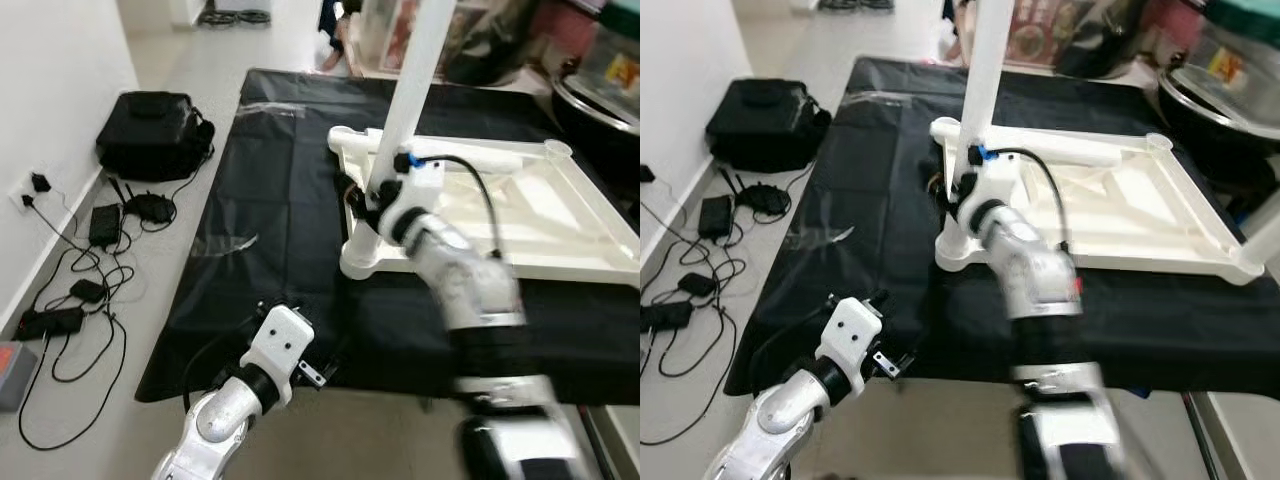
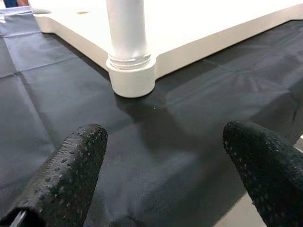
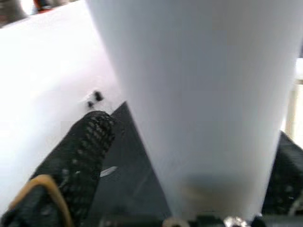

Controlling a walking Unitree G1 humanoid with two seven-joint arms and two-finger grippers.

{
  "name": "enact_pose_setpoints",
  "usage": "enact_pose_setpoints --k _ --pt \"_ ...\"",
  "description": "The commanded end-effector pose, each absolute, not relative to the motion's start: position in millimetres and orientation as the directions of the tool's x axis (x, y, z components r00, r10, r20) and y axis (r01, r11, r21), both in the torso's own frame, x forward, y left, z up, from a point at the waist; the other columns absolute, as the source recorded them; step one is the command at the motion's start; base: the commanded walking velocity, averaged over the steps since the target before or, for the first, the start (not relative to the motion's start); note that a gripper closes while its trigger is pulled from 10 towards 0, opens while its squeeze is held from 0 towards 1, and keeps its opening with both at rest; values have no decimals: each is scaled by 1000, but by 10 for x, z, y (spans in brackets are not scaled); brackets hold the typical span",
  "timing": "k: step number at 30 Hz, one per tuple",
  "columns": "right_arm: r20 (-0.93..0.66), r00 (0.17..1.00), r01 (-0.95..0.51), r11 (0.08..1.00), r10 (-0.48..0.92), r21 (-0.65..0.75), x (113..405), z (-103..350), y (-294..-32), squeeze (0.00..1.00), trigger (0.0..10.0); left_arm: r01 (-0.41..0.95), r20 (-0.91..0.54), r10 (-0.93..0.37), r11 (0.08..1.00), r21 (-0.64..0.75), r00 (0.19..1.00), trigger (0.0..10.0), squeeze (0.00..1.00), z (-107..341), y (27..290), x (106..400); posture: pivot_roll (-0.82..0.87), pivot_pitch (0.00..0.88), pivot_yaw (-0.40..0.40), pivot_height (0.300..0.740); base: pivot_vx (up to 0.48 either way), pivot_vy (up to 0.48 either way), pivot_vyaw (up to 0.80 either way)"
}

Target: Building children table

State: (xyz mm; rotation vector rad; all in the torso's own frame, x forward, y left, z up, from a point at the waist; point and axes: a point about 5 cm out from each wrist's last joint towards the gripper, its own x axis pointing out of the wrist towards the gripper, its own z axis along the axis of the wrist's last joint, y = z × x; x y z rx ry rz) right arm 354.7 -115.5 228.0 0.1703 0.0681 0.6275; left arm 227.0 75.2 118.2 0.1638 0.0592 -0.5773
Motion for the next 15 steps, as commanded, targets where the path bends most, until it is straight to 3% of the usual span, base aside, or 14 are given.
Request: enact_pose_setpoints --k 1,2,7,14,15 --pt "-38 575 -805 574 817 152 3354 2239 -1030 1000 10000 549 -121 -536 825 132 835 10000 0 1127 748 2253 130 67 -107 740 0 0 0" --pt "-38 575 -805 574 817 152 3354 2239 -1030 1000 10000 549 -121 -536 825 132 835 10000 0 1127 748 2253 130 67 -107 740 0 0 0" --pt "62 293 -954 287 954 89 3139 2434 -1228 1000 10000 551 -121 -539 824 133 834 10000 0 1130 753 2254 133 69 -103 740 0 0 0" --pt "78 241 -968 234 967 88 3134 2476 -1268 1000 10000 551 -121 -539 823 135 834 10000 0 1132 754 2254 134 66 -103 740 0 0 0" --pt "52 255 -966 252 966 63 3191 2467 -1272 0 10000 552 -121 -539 823 136 834 10000 0 1133 754 2252 135 64 -102 740 0 0 0"
